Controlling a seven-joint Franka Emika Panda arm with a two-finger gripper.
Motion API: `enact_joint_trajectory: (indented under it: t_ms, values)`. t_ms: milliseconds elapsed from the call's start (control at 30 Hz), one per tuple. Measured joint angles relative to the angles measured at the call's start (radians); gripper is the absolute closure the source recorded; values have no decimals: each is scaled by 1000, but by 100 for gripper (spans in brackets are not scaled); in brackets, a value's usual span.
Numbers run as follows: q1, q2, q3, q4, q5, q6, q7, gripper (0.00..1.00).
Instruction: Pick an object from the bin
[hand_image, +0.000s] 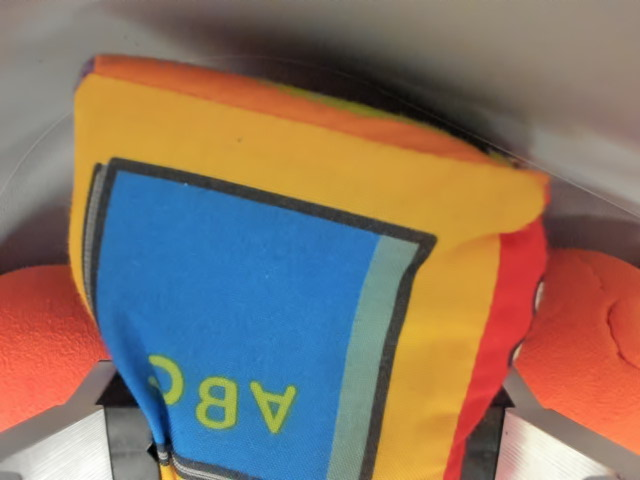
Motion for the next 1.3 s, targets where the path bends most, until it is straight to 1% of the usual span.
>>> enact_joint_trajectory:
  t_ms: [333,567,967,1300]
  values:
    - [0,-2,0,0,0,-1,0,100]
    - [2,-19,-3,-2,0,-14,1,100]
    - [12,-73,-17,-9,-8,-60,4,100]
    - [22,-135,-31,-10,-20,-121,10,100]
